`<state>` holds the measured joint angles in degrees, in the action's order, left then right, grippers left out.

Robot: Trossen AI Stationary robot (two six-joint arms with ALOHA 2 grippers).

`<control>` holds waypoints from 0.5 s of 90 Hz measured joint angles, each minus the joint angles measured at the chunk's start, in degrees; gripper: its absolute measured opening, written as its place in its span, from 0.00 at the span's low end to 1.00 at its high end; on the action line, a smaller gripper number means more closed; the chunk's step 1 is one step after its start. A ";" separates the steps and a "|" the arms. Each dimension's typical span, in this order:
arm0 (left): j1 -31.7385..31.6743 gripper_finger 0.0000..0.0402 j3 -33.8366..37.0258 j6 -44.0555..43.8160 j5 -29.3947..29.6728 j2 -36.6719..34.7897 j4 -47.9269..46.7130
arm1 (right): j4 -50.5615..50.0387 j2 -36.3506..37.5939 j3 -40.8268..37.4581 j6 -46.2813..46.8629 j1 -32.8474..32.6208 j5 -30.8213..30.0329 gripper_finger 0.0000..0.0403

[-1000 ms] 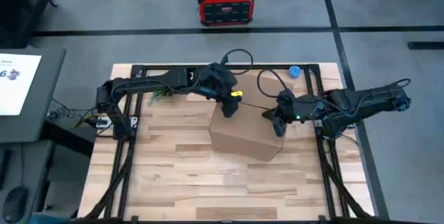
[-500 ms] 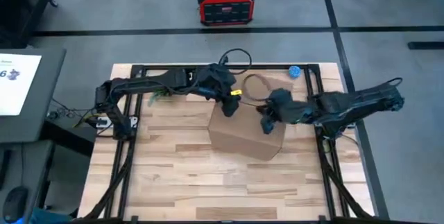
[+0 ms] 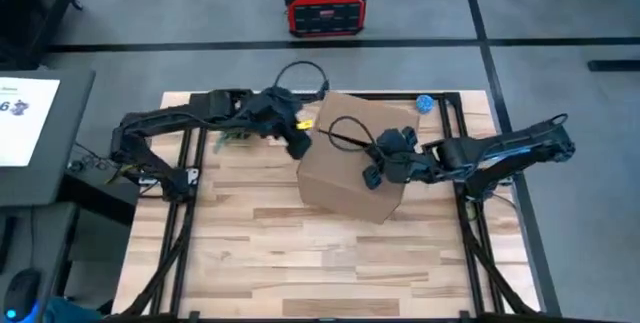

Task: Wrap mug
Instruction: Close the cardboard box

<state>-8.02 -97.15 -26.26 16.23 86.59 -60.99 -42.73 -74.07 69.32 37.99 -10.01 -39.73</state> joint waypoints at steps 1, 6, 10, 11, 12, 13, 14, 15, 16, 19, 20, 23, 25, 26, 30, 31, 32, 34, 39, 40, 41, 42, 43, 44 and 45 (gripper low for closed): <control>0.08 0.00 0.15 -0.04 0.57 -0.08 -0.55 | -0.05 0.13 0.00 -0.56 0.19 0.05 0.00; 0.46 0.00 1.66 -0.13 2.37 -0.38 -1.96 | -0.36 0.60 -0.04 -3.59 1.22 0.64 0.00; 0.80 0.00 3.65 -0.17 2.65 -0.39 -1.38 | -0.33 0.82 -0.07 -6.18 2.23 1.73 0.00; 0.90 0.00 4.20 -0.20 2.65 -0.37 -1.06 | -0.35 0.85 -0.07 -6.86 2.49 1.99 0.00; 1.01 0.00 4.71 -0.28 2.63 -0.32 -0.71 | -0.34 0.87 -0.07 -7.54 2.76 2.35 0.00; 1.13 0.00 5.22 -0.39 2.62 -0.28 -0.29 | -0.32 0.89 -0.07 -8.19 3.02 2.70 0.00; 1.27 0.00 5.75 -0.52 2.61 -0.24 0.25 | -0.27 0.90 -0.07 -8.80 3.26 3.05 0.00; 1.42 0.00 6.31 -0.66 2.59 -0.21 0.91 | -0.18 0.91 -0.07 -9.38 3.52 3.43 0.00; 1.59 0.00 6.89 -0.80 2.56 -0.18 1.65 | -0.10 0.92 -0.07 -9.95 3.78 3.81 0.00; 2.10 0.00 8.67 -1.50 2.25 -0.18 3.97 | 0.13 0.95 -0.07 -11.58 4.45 5.12 0.00; 2.29 0.00 9.20 -1.78 2.11 -0.18 4.64 | 0.21 0.95 -0.07 -12.10 4.66 5.55 0.00; 2.92 0.00 10.70 -2.82 1.74 -0.21 6.58 | 0.47 0.95 -0.07 -13.61 5.25 6.83 0.00; 3.36 0.00 11.64 -3.64 1.47 -0.24 8.00 | 0.71 0.95 -0.07 -14.57 5.56 7.54 0.00; 3.58 0.00 12.05 -4.09 1.29 -0.25 8.66 | 0.85 0.95 -0.07 -15.02 5.70 7.89 0.00; 4.69 0.00 13.27 -6.13 0.48 -0.25 10.61 | 1.45 0.95 -0.07 -16.68 6.19 9.05 0.00; 5.01 0.00 13.52 -6.64 0.41 -0.25 10.96 | 1.61 0.95 -0.07 -16.98 6.28 9.23 0.00; 5.33 0.00 13.76 -7.11 0.38 -0.25 11.25 | 1.77 0.95 -0.07 -17.24 6.37 9.36 0.00; 6.07 0.00 14.17 -8.09 0.30 -0.25 11.90 | 2.00 0.97 -0.07 -17.80 6.53 9.70 0.00; 8.12 0.00 15.09 -10.24 0.76 -0.31 13.69 | 2.09 0.97 -0.07 -19.07 6.57 10.18 0.00; 8.54 0.00 15.25 -10.65 0.78 -0.33 14.01 | 2.07 0.97 -0.07 -19.36 6.57 10.22 0.00; 8.92 0.00 15.44 -11.04 0.78 -0.37 14.32 | 2.05 0.97 -0.07 -19.68 6.57 10.27 0.00; 9.31 0.00 15.63 -11.39 0.77 -0.41 14.64 | 2.03 0.97 -0.07 -19.98 6.57 10.38 0.00; 9.73 0.00 15.81 -11.69 0.77 -0.42 15.00 | 2.03 0.97 -0.07 -20.26 6.59 10.55 0.00; 10.13 0.00 15.98 -12.00 0.79 -0.42 15.36 | 2.05 0.97 -0.07 -20.63 6.68 10.77 0.00; 10.51 0.00 16.14 -12.32 0.83 -0.42 15.73 | 2.07 0.97 -0.07 -21.02 6.78 11.01 0.00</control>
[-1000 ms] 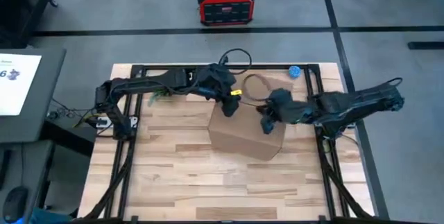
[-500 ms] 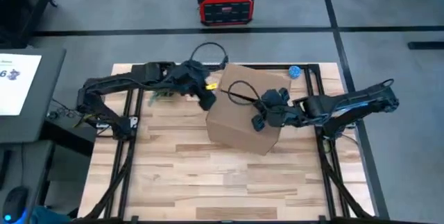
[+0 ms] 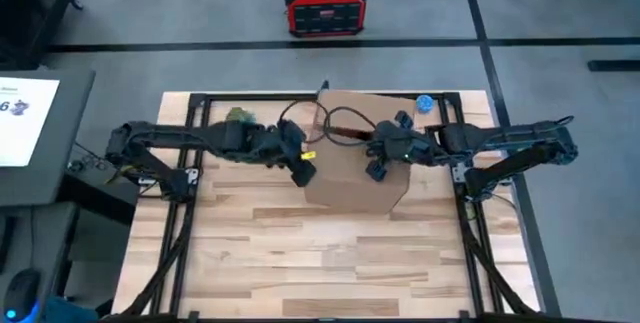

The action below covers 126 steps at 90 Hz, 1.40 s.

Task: Wrap mug
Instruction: Close the cardboard box

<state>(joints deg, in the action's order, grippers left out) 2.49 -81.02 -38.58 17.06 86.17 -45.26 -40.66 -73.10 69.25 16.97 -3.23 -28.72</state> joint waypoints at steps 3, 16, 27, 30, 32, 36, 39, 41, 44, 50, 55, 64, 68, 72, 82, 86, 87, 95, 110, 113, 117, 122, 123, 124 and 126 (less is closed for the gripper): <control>1.24 0.00 0.48 -0.95 0.07 0.00 1.03 | 0.08 0.00 0.00 -1.02 0.20 0.99 0.00; 5.55 0.00 1.52 -4.16 2.12 0.02 3.04 | 2.48 -0.22 0.00 -7.78 1.33 5.47 0.00; 6.92 0.00 -1.87 -4.91 3.85 -1.31 0.60 | 3.40 -0.28 0.00 -8.19 2.45 6.61 0.00; 7.09 0.00 -3.49 -4.31 4.13 -2.38 0.92 | 3.23 -0.22 0.00 -8.10 2.65 6.73 0.00; 7.25 0.00 -4.56 -3.33 4.34 -3.18 1.47 | 3.27 -0.22 -0.02 -8.11 2.65 6.75 0.00; 7.44 0.00 -6.95 0.00 5.08 -4.54 5.28 | 3.84 -0.23 -0.03 -8.07 2.65 6.73 0.00; 7.52 0.00 -8.16 3.47 5.61 -5.54 8.46 | 3.86 -0.27 -0.02 -8.02 2.65 6.81 0.00; 7.53 0.00 -8.58 5.96 6.11 -6.09 10.17 | 3.82 -0.28 -0.02 -8.00 2.65 6.87 0.00; 7.53 0.00 -8.87 9.75 7.50 -6.72 13.02 | 3.83 -0.27 -0.02 -8.02 2.64 6.86 0.00; 6.83 0.00 -9.02 16.96 11.23 -6.88 18.59 | 4.07 -0.27 -0.02 -8.02 2.52 6.83 0.00; 5.33 0.00 -8.89 20.92 13.12 -6.32 18.67 | 4.47 -0.28 -0.02 -8.02 2.51 6.78 0.00; 1.60 0.00 -8.82 20.16 13.42 -3.46 14.95 | 5.16 -0.28 -0.04 -6.93 2.27 6.72 0.00; 0.47 0.00 -8.73 16.86 12.94 -1.81 12.15 | 5.29 -0.28 -0.04 -6.52 2.14 6.41 0.00; -0.41 0.00 -8.72 13.77 11.64 -0.13 10.06 | 5.44 -0.28 -0.04 -6.25 2.10 6.31 0.00; -0.79 0.00 -8.72 9.81 10.90 4.41 5.12 | 5.39 -0.28 -0.04 -5.05 2.10 6.31 0.00; -0.59 0.00 -8.73 9.82 11.46 5.83 5.55 | 5.01 -0.20 -0.04 -5.03 2.10 6.33 0.00; -0.51 0.00 -8.74 9.93 11.61 6.02 5.64 | 4.93 -0.12 -0.06 -5.02 2.10 6.33 0.00; -0.07 0.00 -8.94 11.56 12.80 7.25 6.43 | 4.92 0.57 -0.11 -5.01 2.10 6.34 0.00; -0.24 0.00 -8.94 12.79 13.27 7.35 6.86 | 3.98 3.40 1.62 -4.93 1.11 8.84 0.00; -0.28 0.00 -8.94 12.99 13.68 7.15 6.83 | 4.07 4.12 2.40 -4.85 0.78 9.53 0.00; -0.34 0.00 -8.91 13.41 14.10 6.89 6.66 | 4.86 5.01 3.30 -4.68 0.41 9.70 0.00; -0.52 0.00 -8.87 13.92 14.06 6.56 6.52 | 6.95 5.73 3.67 -3.06 -0.01 9.47 0.00; -0.53 0.00 -8.87 13.95 14.06 6.56 6.51 | 7.43 5.78 3.67 -2.40 -0.08 9.41 0.00; -0.55 0.00 -8.87 13.99 14.06 6.55 6.48 | 7.86 5.81 3.67 -1.69 -0.12 9.31 0.00; -0.58 0.00 -8.87 14.10 14.07 6.54 6.46 | 8.53 5.76 3.67 -0.04 -0.09 8.87 0.00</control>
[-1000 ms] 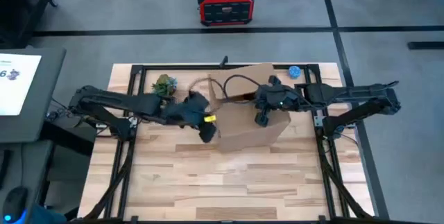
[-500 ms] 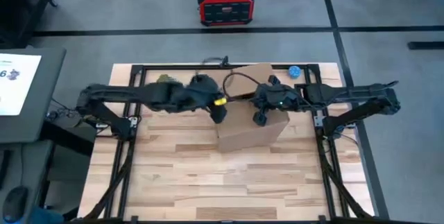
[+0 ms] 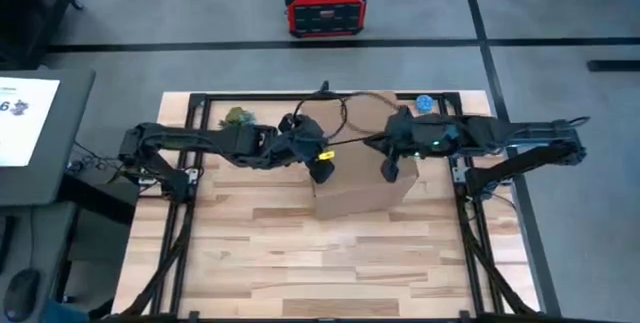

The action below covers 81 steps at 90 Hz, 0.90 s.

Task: Wrap mug
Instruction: Close the cardboard box

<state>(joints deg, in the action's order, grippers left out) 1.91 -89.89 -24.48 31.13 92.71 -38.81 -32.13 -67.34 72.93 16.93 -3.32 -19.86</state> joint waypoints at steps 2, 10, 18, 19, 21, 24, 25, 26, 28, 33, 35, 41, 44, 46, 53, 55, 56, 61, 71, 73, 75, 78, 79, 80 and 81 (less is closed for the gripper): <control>0.00 0.00 0.00 0.14 0.05 0.00 0.00 | 0.48 -0.27 0.00 1.90 0.08 -0.88 0.00; -0.17 0.00 0.06 1.21 0.31 0.02 0.23 | 1.56 -2.76 -0.02 9.48 0.56 -5.73 0.00; -0.37 0.00 0.07 1.99 0.33 0.02 0.57 | 1.46 -7.15 -0.02 13.07 0.62 -11.63 0.00; -0.38 0.00 0.08 2.16 0.39 0.02 0.61 | 1.42 -7.77 -0.02 13.19 0.55 -12.30 0.00; -0.43 0.00 0.09 2.52 0.53 0.04 0.65 | 1.37 -9.12 -0.03 13.28 0.44 -13.53 0.00; -0.54 0.00 0.12 3.19 0.62 0.04 0.64 | 1.34 -10.90 -0.07 13.30 0.40 -15.16 0.00; -0.58 0.00 0.13 3.40 0.62 0.03 0.62 | 1.32 -11.43 -0.09 13.33 0.40 -15.60 0.00; -0.61 0.00 0.13 3.62 0.62 0.01 0.58 | 1.32 -11.98 -0.10 13.43 0.39 -16.08 0.00; -0.63 0.00 0.14 3.93 0.64 -0.18 0.24 | 1.44 -12.96 -0.11 13.71 0.34 -16.96 0.00; -0.66 0.00 0.26 4.31 0.66 -0.69 -0.48 | 1.91 -14.63 0.09 15.74 0.27 -18.10 0.00; -0.66 0.00 0.26 4.29 0.66 -1.05 -0.73 | 2.01 -15.05 0.15 16.66 0.29 -18.08 0.00; -0.65 0.00 0.28 3.70 0.66 -2.88 -2.49 | 2.28 -16.34 0.22 18.95 0.27 -18.29 0.00; -0.46 0.00 0.28 3.15 0.67 -3.98 -2.98 | 2.21 -16.93 0.24 19.87 0.04 -18.60 0.00; -0.34 0.00 0.26 2.65 0.73 -4.83 -3.70 | 2.26 -17.10 0.26 20.40 -0.17 -18.74 0.00; 0.21 0.00 0.26 0.92 0.79 -7.65 -7.75 | 2.21 -17.18 0.24 21.20 -0.49 -18.96 0.00; 0.42 0.00 0.26 0.51 0.79 -8.37 -8.93 | 2.19 -17.15 0.24 21.45 -0.63 -18.95 0.00; 0.55 0.00 0.25 0.33 0.78 -8.68 -9.59 | 2.13 -17.14 0.23 21.65 -0.71 -18.95 0.00; 1.09 0.00 0.24 -0.81 0.77 -10.17 -13.19 | 1.65 -16.85 0.20 22.96 -1.17 -18.96 0.00; 2.08 0.00 0.24 -3.77 0.74 -12.54 -19.37 | 0.95 -16.69 0.15 28.00 -3.33 -19.17 0.00; 2.28 0.00 0.22 -4.43 0.75 -12.90 -20.43 | 0.93 -16.69 0.15 28.96 -3.88 -19.14 0.00; 2.48 0.00 0.22 -5.07 0.77 -13.19 -21.26 | 0.92 -16.69 0.15 29.97 -4.49 -19.11 0.00; 2.75 0.00 0.20 -6.06 0.81 -13.54 -22.13 | 0.89 -16.71 0.13 31.66 -5.43 -18.94 0.00; 2.84 0.00 0.20 -6.38 0.82 -13.62 -22.32 | 0.89 -16.71 0.13 32.22 -5.73 -18.88 0.00; 2.93 0.00 0.20 -6.64 0.83 -13.68 -22.45 | 0.89 -16.71 0.13 32.78 -6.07 -18.81 0.00; 3.02 0.00 0.20 -6.88 0.84 -13.73 -22.56 | 0.89 -16.72 0.13 33.32 -6.36 -18.66 0.00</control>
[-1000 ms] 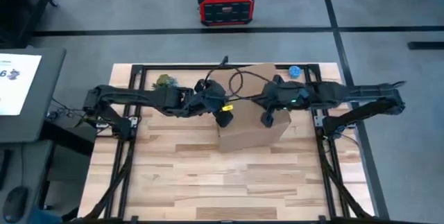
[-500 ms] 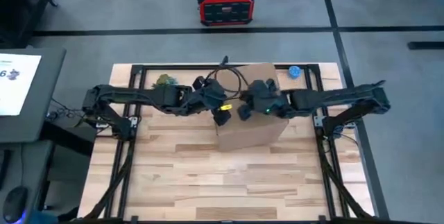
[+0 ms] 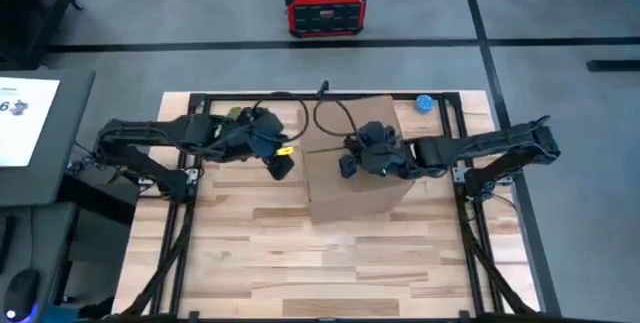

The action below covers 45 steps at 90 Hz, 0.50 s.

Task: Wrap mug
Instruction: Close the cardboard box

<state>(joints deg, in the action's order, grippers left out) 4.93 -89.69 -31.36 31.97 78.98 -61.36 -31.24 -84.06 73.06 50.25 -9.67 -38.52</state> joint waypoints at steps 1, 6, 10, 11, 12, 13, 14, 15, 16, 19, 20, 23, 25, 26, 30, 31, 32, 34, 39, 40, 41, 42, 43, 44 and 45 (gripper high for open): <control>0.11 0.00 0.00 -0.21 0.01 -0.02 -0.09 | 0.01 -0.01 0.00 0.53 -0.26 0.18 0.00; 0.66 0.00 -0.04 -0.68 0.10 -0.04 -0.20 | 0.08 -0.01 0.00 2.52 -1.60 0.72 0.00; 1.12 0.00 -0.04 -0.83 0.29 0.01 -0.27 | 0.08 -0.01 0.00 3.21 -2.40 1.00 0.00; 1.20 0.00 -0.04 -0.83 0.32 0.02 -0.28 | 0.08 -0.01 0.00 3.26 -2.56 1.02 0.00; 1.29 0.00 -0.04 -0.83 0.33 0.03 -0.29 | 0.08 -0.01 0.00 3.31 -2.70 1.02 0.00; 1.38 0.00 -0.04 -0.83 0.35 0.03 -0.31 | 0.05 -0.01 0.01 3.33 -2.82 1.02 0.00; 1.42 0.00 -0.04 -0.83 0.35 0.03 -0.29 | 0.00 -0.01 0.04 3.36 -2.94 1.02 0.00; 1.46 0.00 -0.04 -0.83 0.35 0.03 -0.28 | -0.09 -0.01 0.11 3.40 -3.04 1.02 0.00; 1.50 0.00 -0.04 -0.84 0.37 0.05 -0.27 | -0.25 -0.02 0.20 3.47 -3.12 1.01 0.00; 1.55 0.00 -0.04 -0.88 0.45 0.29 -0.22 | -0.78 -0.08 0.54 3.62 -3.21 1.00 0.00; 1.55 0.00 -0.05 -0.91 0.48 0.38 -0.20 | -1.01 -0.12 0.68 3.69 -3.21 1.00 0.00; 1.55 0.00 -0.07 -0.99 0.59 0.57 -0.15 | -1.39 -0.26 0.98 3.78 -3.09 1.00 0.00; 1.55 0.00 -0.07 -1.01 0.61 0.65 -0.17 | -1.46 -0.48 1.12 3.90 -2.99 0.97 0.00; 1.55 0.00 -0.07 -1.00 0.60 0.69 -0.19 | -1.51 -0.55 1.19 3.96 -2.99 0.87 0.00; 1.53 0.00 -0.07 -1.02 0.59 0.79 -0.18 | -1.73 -0.67 1.36 4.52 -3.00 0.08 0.00; 1.53 0.00 -0.07 -1.02 0.59 0.79 -0.18 | -1.75 -0.69 1.36 4.67 -3.01 -0.22 0.00; 1.53 0.00 -0.07 -1.02 0.59 0.79 -0.17 | -1.78 -0.70 1.36 4.83 -3.00 -0.53 0.00; 1.53 0.00 -0.07 -1.02 0.60 0.75 -0.12 | -1.82 -0.72 1.36 5.04 -2.97 -1.16 0.00; 1.53 0.00 -0.07 -0.71 0.95 0.60 0.25 | -1.96 -0.73 1.36 5.20 -2.68 -2.26 0.00; 1.53 0.00 -0.07 -0.61 1.04 0.60 0.34 | -2.02 -0.74 1.36 5.26 -2.60 -2.39 0.00; 1.53 0.00 -0.07 -0.56 1.18 0.60 0.42 | -2.08 -0.75 1.36 5.34 -2.51 -2.52 0.00; 1.53 0.00 -0.07 -0.49 1.32 0.60 0.48 | -2.17 -0.75 1.36 5.45 -2.46 -2.60 0.00; 1.53 0.00 -0.07 -0.41 1.44 0.60 0.53 | -2.24 -0.76 1.36 5.55 -2.39 -2.65 0.00; 1.53 0.00 -0.07 -0.38 1.54 0.61 0.56 | -2.32 -0.76 1.36 5.64 -2.32 -2.65 0.00; 1.53 0.00 -0.07 -0.36 1.63 0.62 0.56 | -2.40 -0.74 1.36 5.69 -2.28 -2.66 0.00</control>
<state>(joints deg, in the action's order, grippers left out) 6.46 -89.76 -31.72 33.60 79.60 -60.80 -33.64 -84.80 74.41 55.94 -11.95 -41.18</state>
